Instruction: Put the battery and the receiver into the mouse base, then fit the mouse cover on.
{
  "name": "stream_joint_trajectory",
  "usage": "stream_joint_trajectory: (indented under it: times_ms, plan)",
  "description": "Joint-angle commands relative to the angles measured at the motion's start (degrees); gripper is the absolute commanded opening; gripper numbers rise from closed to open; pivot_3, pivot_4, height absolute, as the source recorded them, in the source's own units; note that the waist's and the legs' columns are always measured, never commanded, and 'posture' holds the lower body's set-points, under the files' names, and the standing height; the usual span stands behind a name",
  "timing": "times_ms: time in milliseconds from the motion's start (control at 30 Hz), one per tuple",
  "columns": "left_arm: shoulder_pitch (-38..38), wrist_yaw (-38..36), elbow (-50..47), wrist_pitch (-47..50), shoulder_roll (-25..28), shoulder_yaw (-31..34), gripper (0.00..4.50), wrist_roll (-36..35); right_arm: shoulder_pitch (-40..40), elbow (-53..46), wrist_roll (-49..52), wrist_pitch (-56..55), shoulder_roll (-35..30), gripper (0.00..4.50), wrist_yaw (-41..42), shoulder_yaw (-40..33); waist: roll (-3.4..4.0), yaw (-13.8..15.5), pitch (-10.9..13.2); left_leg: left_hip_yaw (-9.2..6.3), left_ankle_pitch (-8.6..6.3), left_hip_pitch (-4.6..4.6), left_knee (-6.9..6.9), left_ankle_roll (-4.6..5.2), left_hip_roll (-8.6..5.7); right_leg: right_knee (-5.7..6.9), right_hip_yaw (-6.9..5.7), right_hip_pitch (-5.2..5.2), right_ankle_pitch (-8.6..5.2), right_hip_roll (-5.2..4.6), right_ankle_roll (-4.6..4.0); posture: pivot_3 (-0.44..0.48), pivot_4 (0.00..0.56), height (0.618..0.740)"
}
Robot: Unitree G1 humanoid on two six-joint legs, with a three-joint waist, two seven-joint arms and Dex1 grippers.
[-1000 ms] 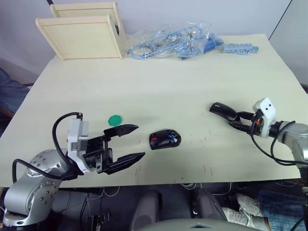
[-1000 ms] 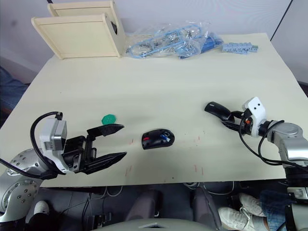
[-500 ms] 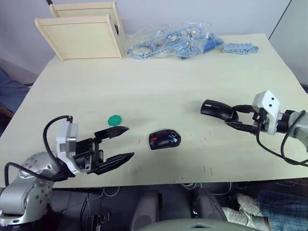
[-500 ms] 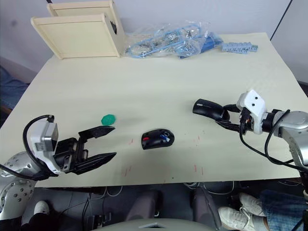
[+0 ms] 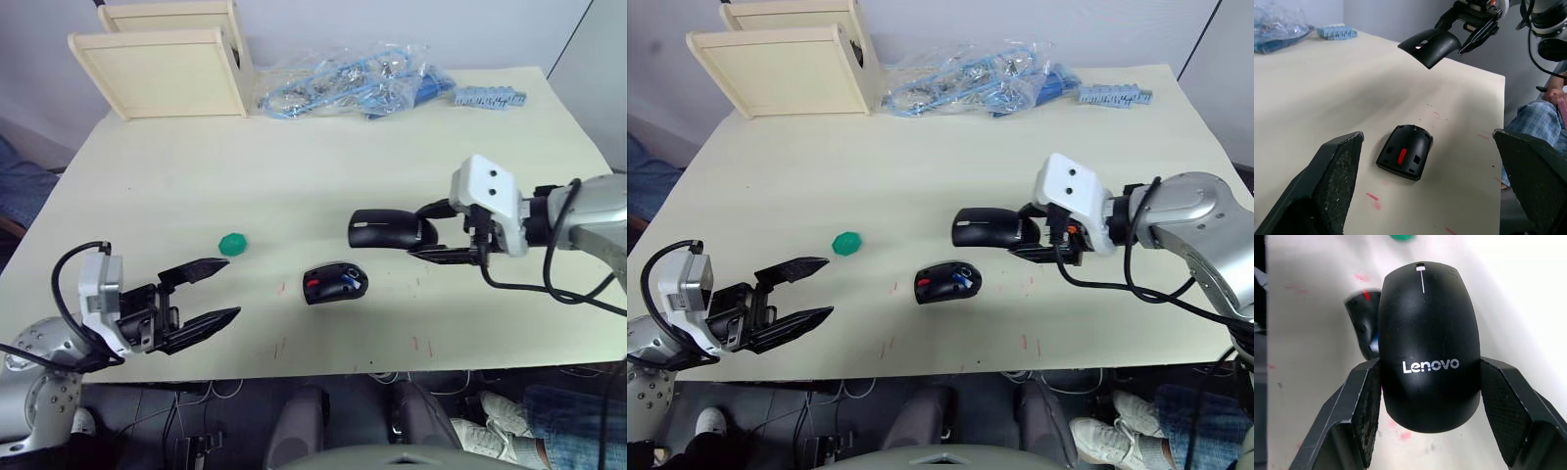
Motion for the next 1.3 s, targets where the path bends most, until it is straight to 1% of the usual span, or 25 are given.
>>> stream_joint_trajectory:
  times_ms: [33,200,300,433,633,833,1300]
  plan:
    - [-0.16,-3.18,1.28,-0.06,1.52,2.32,4.50,-1.64,-5.53,-1.42,0.54,3.33,1.69,2.81,-0.39,4.43,0.00,0.01,0.00,-0.01,0.00,-0.02,0.00,0.00,0.00,0.00,0.00,-0.01,0.00,0.00,0.00,0.000,0.150,0.740]
    - [-0.46,-4.42,2.57,-0.14,2.14,2.01,4.50,-0.92,-12.10,1.21,-0.76,6.24,4.99,2.81,-0.84,10.79,0.02,-0.01,0.01,-0.10,0.00,-0.24,0.03,0.00,0.00,0.02,-0.07,-0.20,0.01,-0.01,0.00,0.000,0.150,0.740]
    - [-0.94,-5.04,3.23,-0.39,2.57,1.76,4.50,-0.17,-16.92,3.89,-2.50,7.41,7.49,2.81,0.74,18.02,0.02,-0.09,0.02,-0.14,0.00,-0.29,0.03,0.00,-0.03,0.03,-0.12,-0.25,0.02,-0.04,0.00,0.000,0.150,0.740]
    - [-0.77,-5.15,3.00,-0.27,2.65,1.83,4.50,0.16,-18.83,7.08,-6.27,5.47,8.67,2.81,0.86,23.44,0.02,-0.09,0.02,-0.19,0.00,-0.31,0.03,-0.01,-0.04,0.03,-0.18,-0.25,0.02,-0.06,-0.01,0.000,0.150,0.740]
    - [-0.47,-4.46,1.82,0.12,2.76,1.92,4.50,0.21,-19.72,10.96,-9.07,4.31,11.68,2.81,1.61,26.28,0.03,-0.15,0.02,-0.20,0.00,-0.35,0.03,-0.01,-0.07,0.03,-0.20,-0.28,0.02,-0.10,0.00,0.000,0.150,0.740]
    - [-0.56,-3.49,0.94,0.64,2.87,1.83,4.50,0.01,-19.42,11.82,-10.17,4.65,13.27,2.81,2.06,26.63,0.04,-0.19,0.03,-0.22,0.00,-0.35,0.03,-0.01,-0.07,0.05,-0.22,-0.29,0.02,-0.10,0.00,0.000,0.150,0.740]
    - [-0.98,-1.73,-0.87,2.04,2.78,1.30,4.50,0.00,-17.02,12.05,-12.57,3.24,13.37,2.81,3.30,27.72,0.04,-0.22,0.03,-0.23,0.00,-0.35,0.03,-0.01,-0.08,0.05,-0.24,-0.29,0.02,-0.10,0.00,0.000,0.150,0.740]
